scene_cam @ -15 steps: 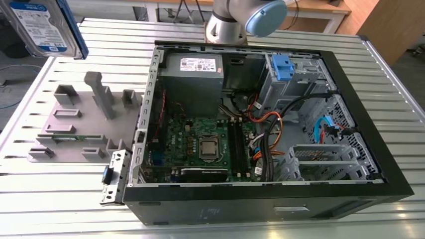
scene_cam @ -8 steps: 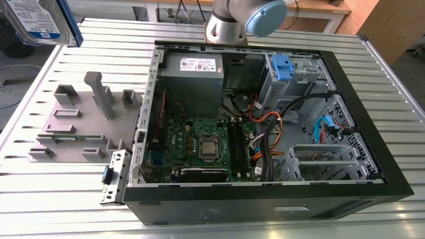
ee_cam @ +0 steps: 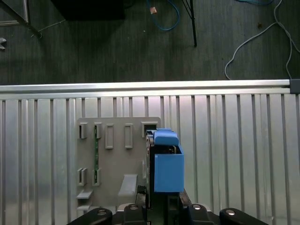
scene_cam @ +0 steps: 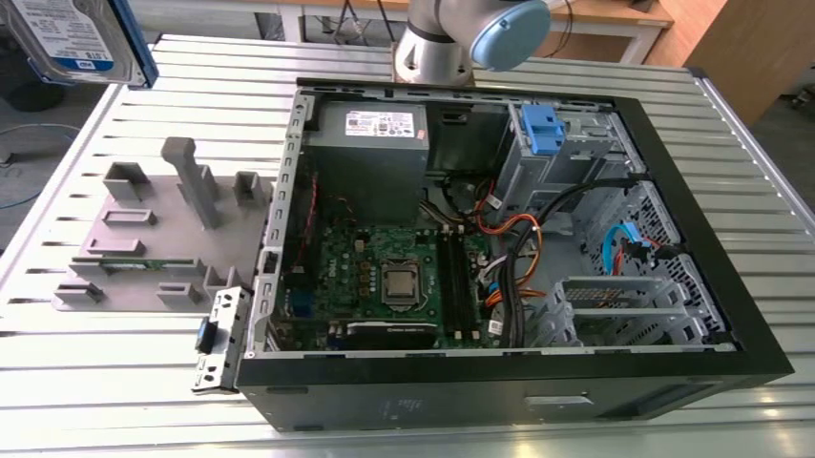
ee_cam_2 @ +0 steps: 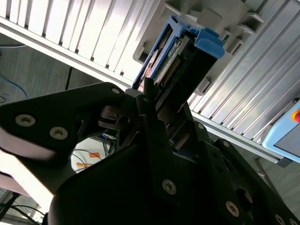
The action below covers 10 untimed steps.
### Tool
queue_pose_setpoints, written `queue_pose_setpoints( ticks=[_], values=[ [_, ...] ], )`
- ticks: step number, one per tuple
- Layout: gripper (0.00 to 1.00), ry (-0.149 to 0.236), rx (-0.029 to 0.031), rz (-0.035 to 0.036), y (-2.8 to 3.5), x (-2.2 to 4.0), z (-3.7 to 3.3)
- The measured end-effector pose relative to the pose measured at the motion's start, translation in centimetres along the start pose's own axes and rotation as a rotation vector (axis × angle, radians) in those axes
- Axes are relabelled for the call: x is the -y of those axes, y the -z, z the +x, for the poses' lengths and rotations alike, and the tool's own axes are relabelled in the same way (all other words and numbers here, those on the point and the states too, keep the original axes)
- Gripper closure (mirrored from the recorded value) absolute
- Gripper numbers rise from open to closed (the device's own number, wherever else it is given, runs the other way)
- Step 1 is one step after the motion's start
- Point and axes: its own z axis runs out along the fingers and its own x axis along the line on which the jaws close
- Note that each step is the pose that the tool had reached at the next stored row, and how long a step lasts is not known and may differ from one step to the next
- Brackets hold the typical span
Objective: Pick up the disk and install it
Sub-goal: 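Pick up the disk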
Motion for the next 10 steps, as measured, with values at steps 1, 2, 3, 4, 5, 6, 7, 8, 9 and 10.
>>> queue_pose_setpoints(
  ticks=[1,2,3,4,5,6,7,8,9,10],
  values=[
    [0.65,0.000,0.0001,0.0001,0.00,0.00,0.00],
    [0.65,0.000,0.0001,0.0001,0.00,0.00,0.00],
    [0.65,0.000,0.0001,0.0001,0.00,0.00,0.00],
    [0.65,0.000,0.0000,0.0000,0.01,0.00,0.00],
    [0.65,0.000,0.0000,0.0000,0.01,0.01,0.00],
    [0.65,0.000,-0.0001,-0.0002,0.03,0.07,-0.01],
    [0.65,0.000,0.0000,0.0000,0.02,0.18,-0.01],
    [0.65,0.000,0.0000,0.0000,0.02,0.33,-0.02],
    [0.65,0.000,-0.0001,-0.0001,0.03,0.50,-0.03],
    [0.65,0.000,0.0000,0.0000,0.03,0.71,-0.03]
  ],
)
